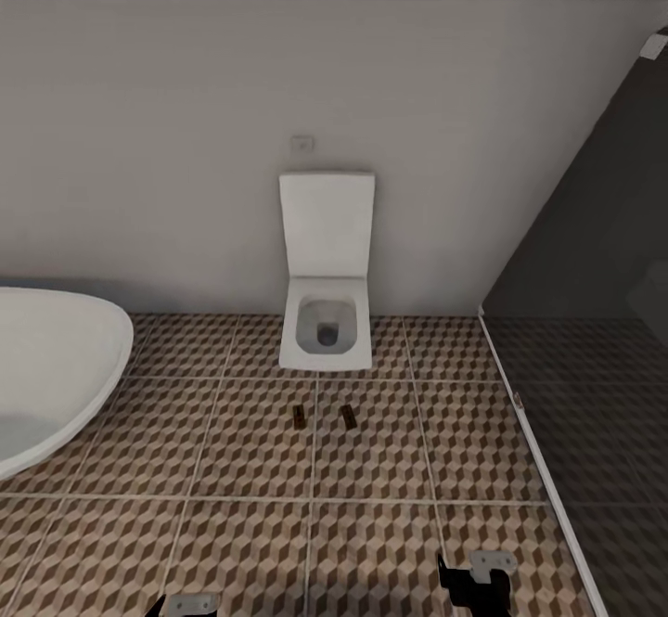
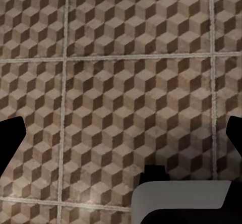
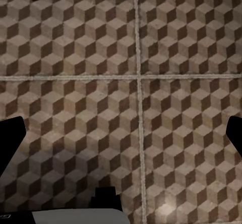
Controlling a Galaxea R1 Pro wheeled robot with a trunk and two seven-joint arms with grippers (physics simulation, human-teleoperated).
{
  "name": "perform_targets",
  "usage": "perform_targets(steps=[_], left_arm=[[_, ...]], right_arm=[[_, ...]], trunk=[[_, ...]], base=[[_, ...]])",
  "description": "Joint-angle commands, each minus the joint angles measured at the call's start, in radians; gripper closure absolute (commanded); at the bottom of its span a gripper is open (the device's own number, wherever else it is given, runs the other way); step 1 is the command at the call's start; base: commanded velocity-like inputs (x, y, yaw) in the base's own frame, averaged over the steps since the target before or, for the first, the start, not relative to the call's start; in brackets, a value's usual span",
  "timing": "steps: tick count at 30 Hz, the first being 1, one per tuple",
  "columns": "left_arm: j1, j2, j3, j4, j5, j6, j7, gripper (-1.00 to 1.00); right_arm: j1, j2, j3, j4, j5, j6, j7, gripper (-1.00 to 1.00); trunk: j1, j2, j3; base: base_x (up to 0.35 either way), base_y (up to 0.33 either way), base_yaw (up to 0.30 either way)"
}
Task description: Take the four mousetraps from the cabinet in the bathroom and place them on the bathroom floor. Make sure all four end up on the same floor surface, and ensure that at least two of them are either under or directly next to the same bathroom sink.
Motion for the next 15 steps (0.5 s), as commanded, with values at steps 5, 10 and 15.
perform_targets(steps=[5,10,15], left_arm=[[-0.001,-0.001,-0.009,0.003,0.003,-0.005,0.004,-1.00],[-0.001,-0.001,-0.009,0.003,0.003,-0.005,0.004,-1.00],[-0.001,-0.001,-0.009,0.003,0.003,-0.005,0.004,-1.00]], right_arm=[[0.000,0.000,0.009,0.000,-0.005,-0.002,-0.005,-1.00],[0.000,0.000,0.009,0.000,-0.005,-0.002,-0.005,-1.00],[0.000,0.000,0.009,0.000,-0.005,-0.002,-0.005,-1.00]], trunk=[[0.000,-0.001,0.007],[0.000,-0.001,0.015],[0.000,-0.001,0.024]], base=[[0.000,0.000,0.000],[0.000,0.000,0.000],[0.000,0.000,0.000]])
